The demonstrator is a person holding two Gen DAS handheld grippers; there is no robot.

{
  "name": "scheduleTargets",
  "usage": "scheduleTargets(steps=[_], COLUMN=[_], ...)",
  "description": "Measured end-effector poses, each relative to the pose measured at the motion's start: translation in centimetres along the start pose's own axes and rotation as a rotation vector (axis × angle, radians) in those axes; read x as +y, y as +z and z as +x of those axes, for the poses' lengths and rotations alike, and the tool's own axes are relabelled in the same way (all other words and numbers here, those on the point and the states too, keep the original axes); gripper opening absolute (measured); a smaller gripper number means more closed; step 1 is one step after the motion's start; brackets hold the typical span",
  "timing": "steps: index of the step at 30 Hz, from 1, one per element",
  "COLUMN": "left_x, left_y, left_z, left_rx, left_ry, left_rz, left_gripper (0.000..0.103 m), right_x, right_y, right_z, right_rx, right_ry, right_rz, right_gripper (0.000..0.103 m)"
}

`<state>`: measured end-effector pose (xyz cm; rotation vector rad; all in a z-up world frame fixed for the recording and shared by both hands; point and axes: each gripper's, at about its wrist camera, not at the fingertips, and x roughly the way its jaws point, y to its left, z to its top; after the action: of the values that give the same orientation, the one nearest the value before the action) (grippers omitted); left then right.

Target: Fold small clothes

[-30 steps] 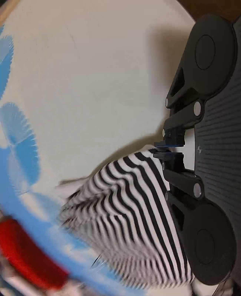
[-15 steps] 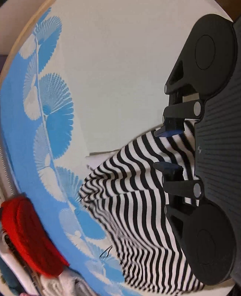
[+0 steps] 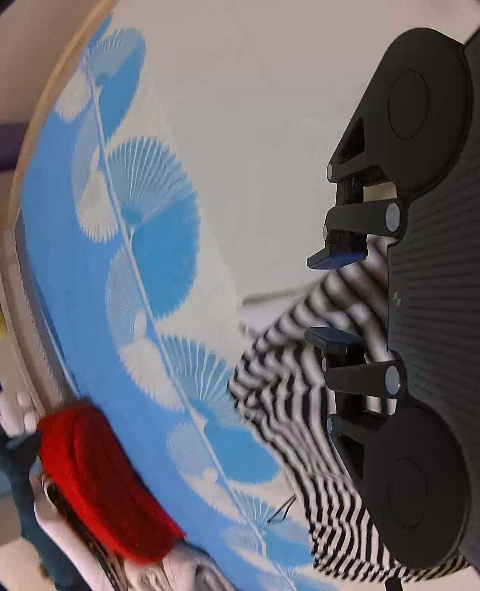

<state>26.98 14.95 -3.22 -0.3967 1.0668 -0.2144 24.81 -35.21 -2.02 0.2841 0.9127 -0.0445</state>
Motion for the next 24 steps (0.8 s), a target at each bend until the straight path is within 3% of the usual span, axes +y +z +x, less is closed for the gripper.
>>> scheduleTargets(steps=[6,7,8,9,13,16,19,21,24], left_x=[-1.7,-2.2,-2.7,-3.2,-4.7,-4.5,-4.1,-3.2,-1.6], left_y=[0.0,0.0,0.0,-0.1,-0.3,-0.3,0.4,0.9,1.1], left_z=[0.2,0.3,0.5,0.8,4.0,6.0,4.4,2.1,0.3], left_rx=[-0.017,-0.013,-0.002,0.010,0.060,0.091,0.046,-0.021,-0.050], left_ry=[-0.068,-0.084,-0.102,-0.107,-0.013,0.054,0.032,-0.029,-0.015], left_rz=[0.055,0.065,0.078,0.095,0.172,0.157,0.115,0.058,0.025], left_gripper=[0.042,0.042,0.042,0.042,0.042,0.042,0.042,0.042,0.042], right_x=[1.5,1.7,1.9,2.1,1.7,0.7,1.0,1.5,2.4], right_y=[1.0,1.1,1.1,1.2,2.3,2.5,2.5,2.4,1.9], right_z=[4.7,5.1,5.2,5.0,3.3,3.3,2.7,1.9,0.6], right_rx=[0.079,0.085,0.082,0.065,-0.090,-0.105,-0.123,-0.136,-0.107], right_ry=[-0.023,-0.019,-0.022,-0.027,-0.082,-0.133,-0.138,-0.125,-0.009], right_rz=[-0.004,-0.002,-0.004,-0.007,0.024,0.063,0.025,-0.008,-0.057], right_gripper=[0.038,0.034,0.012,0.000,0.000,0.000,0.003,0.010,0.018])
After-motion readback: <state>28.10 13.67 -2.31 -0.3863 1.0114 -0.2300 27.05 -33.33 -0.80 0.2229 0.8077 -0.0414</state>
